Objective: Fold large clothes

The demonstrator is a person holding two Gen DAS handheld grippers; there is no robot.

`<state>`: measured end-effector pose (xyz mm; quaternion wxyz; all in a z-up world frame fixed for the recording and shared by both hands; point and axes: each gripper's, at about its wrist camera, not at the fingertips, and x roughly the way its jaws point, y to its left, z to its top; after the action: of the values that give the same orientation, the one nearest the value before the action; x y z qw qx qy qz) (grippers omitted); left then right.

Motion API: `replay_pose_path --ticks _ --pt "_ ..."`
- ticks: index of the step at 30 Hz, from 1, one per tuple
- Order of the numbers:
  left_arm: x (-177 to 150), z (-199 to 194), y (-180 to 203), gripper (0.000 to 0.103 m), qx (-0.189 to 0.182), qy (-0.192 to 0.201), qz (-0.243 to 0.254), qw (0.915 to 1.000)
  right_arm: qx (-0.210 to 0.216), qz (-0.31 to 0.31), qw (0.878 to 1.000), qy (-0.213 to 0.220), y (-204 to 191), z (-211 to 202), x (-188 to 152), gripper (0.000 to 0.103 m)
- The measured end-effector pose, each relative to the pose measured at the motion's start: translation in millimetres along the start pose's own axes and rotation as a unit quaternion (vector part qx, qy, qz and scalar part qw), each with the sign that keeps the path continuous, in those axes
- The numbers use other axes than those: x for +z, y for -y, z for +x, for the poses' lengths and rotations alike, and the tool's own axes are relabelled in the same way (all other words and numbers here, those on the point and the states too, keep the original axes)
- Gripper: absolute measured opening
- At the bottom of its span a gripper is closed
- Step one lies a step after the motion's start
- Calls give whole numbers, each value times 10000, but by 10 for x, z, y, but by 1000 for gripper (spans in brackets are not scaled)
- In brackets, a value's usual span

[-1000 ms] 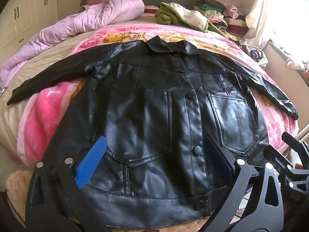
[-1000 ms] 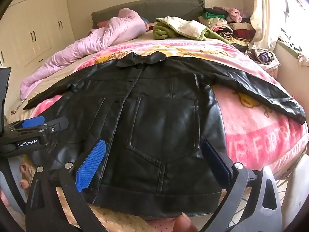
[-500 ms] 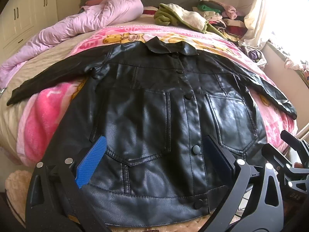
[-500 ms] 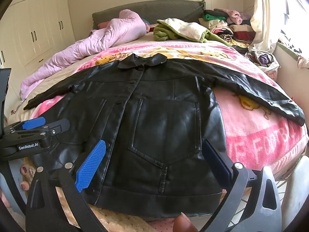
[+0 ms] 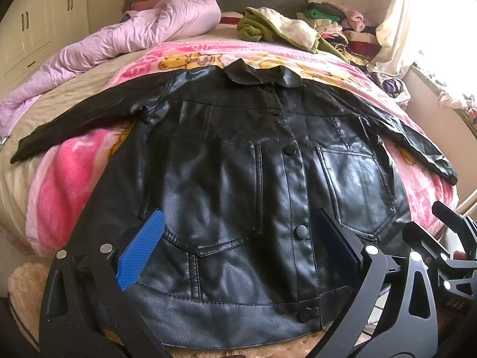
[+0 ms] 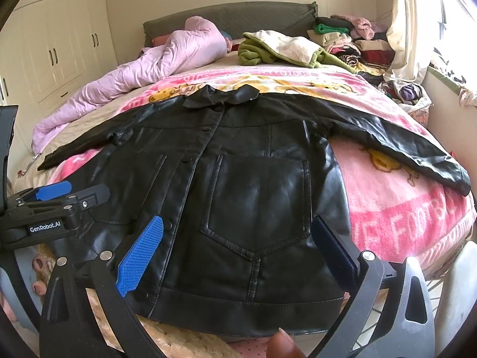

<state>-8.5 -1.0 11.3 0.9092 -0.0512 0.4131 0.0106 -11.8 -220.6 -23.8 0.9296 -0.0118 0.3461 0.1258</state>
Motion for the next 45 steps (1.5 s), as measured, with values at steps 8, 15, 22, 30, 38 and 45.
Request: replay_pose_path --ticks 8,15,22,30,38,45 --pt "-4 -2 0 94 -9 11 -4 10000 16 -12 10000 -2 -15 -9 2 99" --pt "-7 -3 -2 94 -13 10 -4 10000 19 -8 10000 -2 -26 -10 1 99" --pt "-1 -7 6 94 2 14 -4 10000 17 -12 10000 -6 -26 -6 -2 99" --pt "-6 -7 4 94 -5 22 -6 10000 33 -35 10000 -21 -63 -2 4 99" --pt "20 -20 26 94 -3 -18 8 10000 64 -11 10000 -43 -65 32 12 99" --pt "217 81 -11 94 142 -22 37 9999 143 53 9999 -9 -53 111 161 99"
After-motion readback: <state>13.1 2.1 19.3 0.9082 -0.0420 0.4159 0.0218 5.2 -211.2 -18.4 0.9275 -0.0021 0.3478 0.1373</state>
